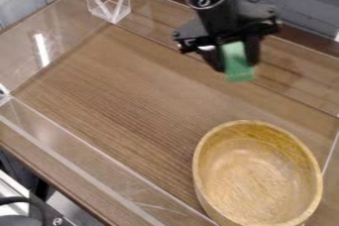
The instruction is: Put the green block in the brown bowl
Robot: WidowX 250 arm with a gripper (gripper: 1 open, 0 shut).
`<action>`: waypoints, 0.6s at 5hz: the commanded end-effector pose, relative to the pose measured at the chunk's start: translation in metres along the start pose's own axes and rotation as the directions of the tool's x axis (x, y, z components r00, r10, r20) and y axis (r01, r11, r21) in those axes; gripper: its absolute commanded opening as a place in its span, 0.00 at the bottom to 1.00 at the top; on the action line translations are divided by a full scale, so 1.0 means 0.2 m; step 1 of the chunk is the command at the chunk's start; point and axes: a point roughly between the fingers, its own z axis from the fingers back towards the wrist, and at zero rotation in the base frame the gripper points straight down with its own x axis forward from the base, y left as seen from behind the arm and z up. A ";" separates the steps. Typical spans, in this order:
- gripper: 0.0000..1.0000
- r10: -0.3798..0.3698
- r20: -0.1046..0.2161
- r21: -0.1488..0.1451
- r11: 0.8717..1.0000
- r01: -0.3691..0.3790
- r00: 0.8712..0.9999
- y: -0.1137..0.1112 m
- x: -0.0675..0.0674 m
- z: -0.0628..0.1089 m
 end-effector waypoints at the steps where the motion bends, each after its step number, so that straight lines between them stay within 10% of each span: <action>1: 0.00 -0.090 -0.001 -0.059 0.994 0.090 0.996 -0.11 -0.17 0.08; 3: 0.00 -0.132 -0.050 -0.079 0.989 0.128 0.990 -0.22 -0.47 0.03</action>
